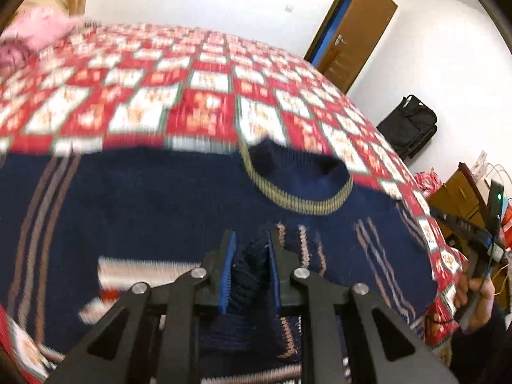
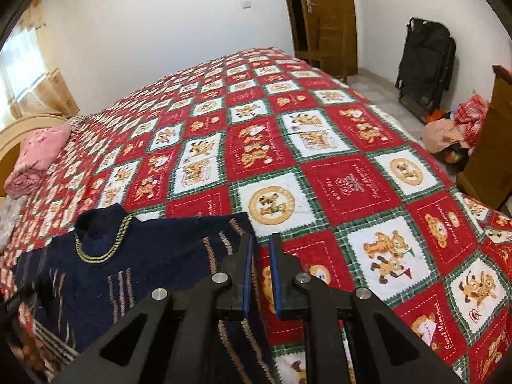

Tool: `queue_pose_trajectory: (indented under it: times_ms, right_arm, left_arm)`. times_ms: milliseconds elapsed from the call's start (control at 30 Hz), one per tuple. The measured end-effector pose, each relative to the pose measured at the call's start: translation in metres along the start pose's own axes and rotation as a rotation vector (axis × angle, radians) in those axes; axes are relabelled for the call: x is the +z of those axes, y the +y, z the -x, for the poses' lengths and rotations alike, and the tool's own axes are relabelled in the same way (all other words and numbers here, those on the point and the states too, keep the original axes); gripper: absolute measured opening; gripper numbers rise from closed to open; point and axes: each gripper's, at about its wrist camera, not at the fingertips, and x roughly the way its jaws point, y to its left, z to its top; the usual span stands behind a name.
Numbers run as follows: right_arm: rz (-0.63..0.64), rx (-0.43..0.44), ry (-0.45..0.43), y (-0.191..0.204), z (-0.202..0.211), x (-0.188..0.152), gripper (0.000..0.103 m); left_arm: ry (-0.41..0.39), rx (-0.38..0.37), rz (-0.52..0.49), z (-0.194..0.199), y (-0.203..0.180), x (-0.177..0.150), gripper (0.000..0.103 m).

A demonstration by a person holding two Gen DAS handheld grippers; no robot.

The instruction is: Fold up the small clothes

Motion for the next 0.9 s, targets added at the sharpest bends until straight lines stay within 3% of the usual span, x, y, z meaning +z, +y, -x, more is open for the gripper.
queue_pose_trajectory:
  times_ms: [167, 300, 367, 433, 500, 533, 600, 700, 767, 833, 900]
  right_arm:
    - [0.142, 0.019, 0.036, 0.036, -0.015, -0.012, 0.011]
    - [0.125, -0.026, 0.115, 0.038, -0.057, -0.023, 0.011]
    - [0.142, -0.106, 0.056, 0.036, -0.060, -0.021, 0.011]
    - [0.128, -0.174, 0.059, 0.031, -0.059, -0.017, 0.011]
    - [0.073, -0.225, 0.067, 0.024, -0.047, -0.016, 0.011]
    - [0.059, -0.188, 0.057, 0.023, -0.034, -0.017, 0.011]
    - [0.079, -0.089, 0.045, 0.031, -0.010, -0.028, 0.011]
    - [0.163, -0.017, 0.065, 0.056, 0.009, -0.054, 0.011]
    - [0.201, -0.010, 0.105, 0.070, 0.010, -0.076, 0.011]
    - [0.206, -0.038, 0.148, 0.074, 0.000, -0.091, 0.011]
    - [0.198, -0.067, 0.133, 0.075, 0.000, -0.098, 0.011]
  left_arm:
    - [-0.076, 0.100, -0.045, 0.001, 0.008, 0.030, 0.020]
    - [-0.041, 0.199, -0.040, -0.015, 0.031, 0.029, 0.022]
    - [0.018, 0.242, -0.021, -0.026, 0.044, 0.022, 0.040]
    - [0.068, 0.303, -0.021, -0.031, 0.053, 0.013, 0.052]
    - [0.083, 0.314, -0.013, -0.025, 0.061, 0.009, 0.068]
    - [0.075, 0.314, 0.007, -0.017, 0.067, 0.008, 0.074]
    - [0.037, 0.320, 0.041, 0.000, 0.071, 0.006, 0.077]
    - [-0.007, 0.334, 0.064, 0.014, 0.070, -0.003, 0.080]
    - [0.016, 0.359, 0.012, 0.004, 0.061, -0.011, 0.080]
    - [0.056, 0.430, -0.032, -0.015, 0.056, -0.016, 0.080]
    - [0.019, 0.436, -0.043, -0.013, 0.055, -0.022, 0.082]
